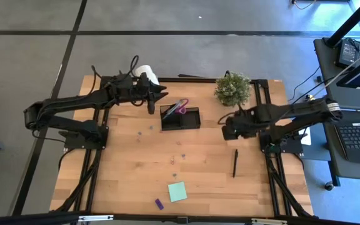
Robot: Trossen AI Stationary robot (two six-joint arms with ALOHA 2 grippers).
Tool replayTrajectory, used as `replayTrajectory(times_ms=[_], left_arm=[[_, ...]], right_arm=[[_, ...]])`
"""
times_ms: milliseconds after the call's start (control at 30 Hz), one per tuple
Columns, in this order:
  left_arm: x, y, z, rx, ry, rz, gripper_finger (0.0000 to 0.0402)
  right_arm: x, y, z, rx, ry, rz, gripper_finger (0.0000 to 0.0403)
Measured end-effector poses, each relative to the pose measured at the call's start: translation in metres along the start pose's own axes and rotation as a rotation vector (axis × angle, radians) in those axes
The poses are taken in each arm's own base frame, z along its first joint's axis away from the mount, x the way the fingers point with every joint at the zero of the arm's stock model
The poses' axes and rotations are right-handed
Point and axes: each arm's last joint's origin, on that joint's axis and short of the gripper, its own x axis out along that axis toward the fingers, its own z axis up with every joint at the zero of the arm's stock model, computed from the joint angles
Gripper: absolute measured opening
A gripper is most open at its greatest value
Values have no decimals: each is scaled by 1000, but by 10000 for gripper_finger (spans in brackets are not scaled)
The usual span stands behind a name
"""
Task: Pick and place office supplies into organizer
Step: Put the black pen into the black desk organizer
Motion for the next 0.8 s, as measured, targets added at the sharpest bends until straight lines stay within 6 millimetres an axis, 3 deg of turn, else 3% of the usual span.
replayTrajectory(times_ms=[167,333,533,800], left_arm=[[0,0,0,5,-2,0,125],[0,0,-1,3,9,0,125],[0,0,-1,3,15,0,125],[0,0,-1,-4,15,-1,125]], right_arm=[[19,-3,-15,40,39,-79,218],[62,-17,-29,106,160,-95,217],[104,-25,-31,124,124,18,217],[124,-44,-31,203,107,-63,217]])
